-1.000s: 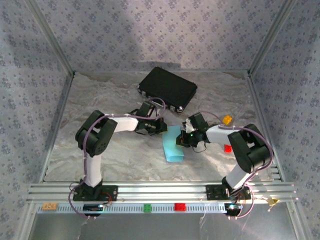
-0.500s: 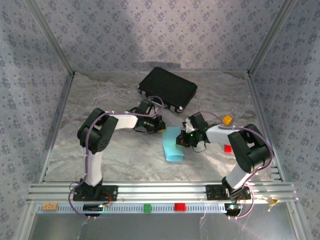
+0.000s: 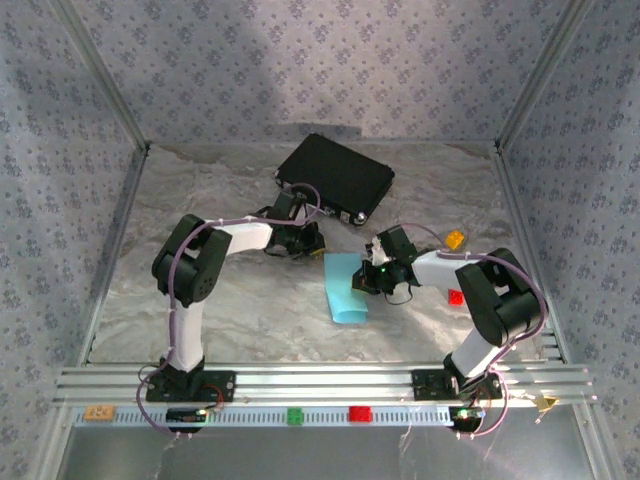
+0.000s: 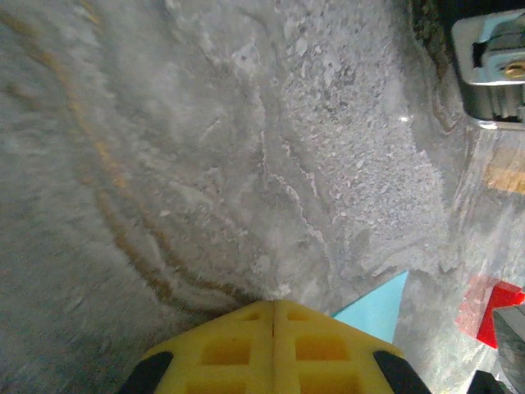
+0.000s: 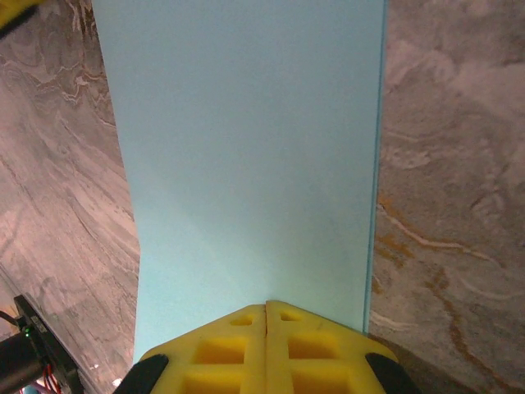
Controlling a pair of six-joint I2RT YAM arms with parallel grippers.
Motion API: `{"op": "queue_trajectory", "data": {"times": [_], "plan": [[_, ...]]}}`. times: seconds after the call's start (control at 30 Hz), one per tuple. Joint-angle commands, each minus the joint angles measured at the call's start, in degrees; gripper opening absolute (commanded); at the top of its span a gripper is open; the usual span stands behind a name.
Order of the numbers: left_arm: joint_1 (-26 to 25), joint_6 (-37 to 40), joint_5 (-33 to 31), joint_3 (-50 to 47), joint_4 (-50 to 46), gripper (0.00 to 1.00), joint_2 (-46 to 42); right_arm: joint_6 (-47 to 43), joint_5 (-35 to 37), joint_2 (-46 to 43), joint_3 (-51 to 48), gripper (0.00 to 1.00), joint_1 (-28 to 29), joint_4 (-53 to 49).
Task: Fold a paper plane with a square sheet of paper (pick it up from the middle)
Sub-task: First fold the square sheet of paper in half at the center of the table.
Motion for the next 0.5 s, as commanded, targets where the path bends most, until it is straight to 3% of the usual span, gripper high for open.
{"op": "queue_trajectory", "data": {"times": [0.0,0.3,0.47], "plan": [[-0.26,0.23,-1.37,-1.36,-1.88,0.0,-6.98,1.61,6.76,1.58,-2.42,0.0,0.47,-5.06],[-7.62,-3.0,7.33,-10.64,4.98,0.0,-11.77,1.61,7.01,1.2,-2.38,0.0,0.65,-5.32],[-9.99,-4.51,8.28,-13.29,8.07,0.0,-11.19,1.52,7.2,0.86,-2.67,0.0,0.64,-5.45]]}}
